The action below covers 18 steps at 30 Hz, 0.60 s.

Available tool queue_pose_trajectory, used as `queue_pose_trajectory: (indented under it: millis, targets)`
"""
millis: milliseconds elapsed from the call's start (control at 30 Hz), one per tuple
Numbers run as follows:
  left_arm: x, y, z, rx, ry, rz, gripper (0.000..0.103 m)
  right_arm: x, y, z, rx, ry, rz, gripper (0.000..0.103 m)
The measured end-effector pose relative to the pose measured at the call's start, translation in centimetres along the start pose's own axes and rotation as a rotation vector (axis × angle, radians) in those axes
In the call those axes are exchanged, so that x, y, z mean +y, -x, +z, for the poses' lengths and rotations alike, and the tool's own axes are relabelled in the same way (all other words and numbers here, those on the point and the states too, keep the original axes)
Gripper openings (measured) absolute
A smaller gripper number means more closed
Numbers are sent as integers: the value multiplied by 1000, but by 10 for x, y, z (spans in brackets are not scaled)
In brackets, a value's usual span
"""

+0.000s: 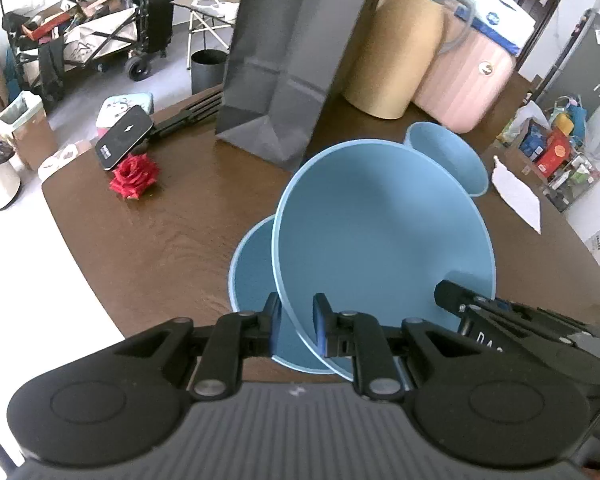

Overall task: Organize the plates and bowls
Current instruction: 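Lower the medium blue bowl into the large blue bowl with both tools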

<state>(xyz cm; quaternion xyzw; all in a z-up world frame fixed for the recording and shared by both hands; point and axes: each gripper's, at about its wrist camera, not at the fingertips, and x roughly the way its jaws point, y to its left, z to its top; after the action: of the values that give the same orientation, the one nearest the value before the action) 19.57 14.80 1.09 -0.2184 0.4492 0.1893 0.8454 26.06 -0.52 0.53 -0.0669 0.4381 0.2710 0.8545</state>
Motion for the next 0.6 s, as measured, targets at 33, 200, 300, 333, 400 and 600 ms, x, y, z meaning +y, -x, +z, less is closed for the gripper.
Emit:
queue_pose_trajectory:
  millis: [33,200,300,333,400,600]
  targets:
    - [2,-2,0,3,1,2,18,2,-2,-1,3,0,2,12]
    - [9,-10,-2,16,-2,13,18,5,-12,-4,14,-3,6,12]
    - [10,-14,-2,17,-13,20,18,6,-17,-7,20,-3,4,12]
    - [10,-15,-3,17,-17,23,18,6,-18,-8,21,-3,5,12]
    - [10,-18,-3,20,-27,27,17,7,-20,-9,22,-3,5,12]
    - [9,-26,-5,25,-51,48,18,11,-28,-12,25,6,-5,12]
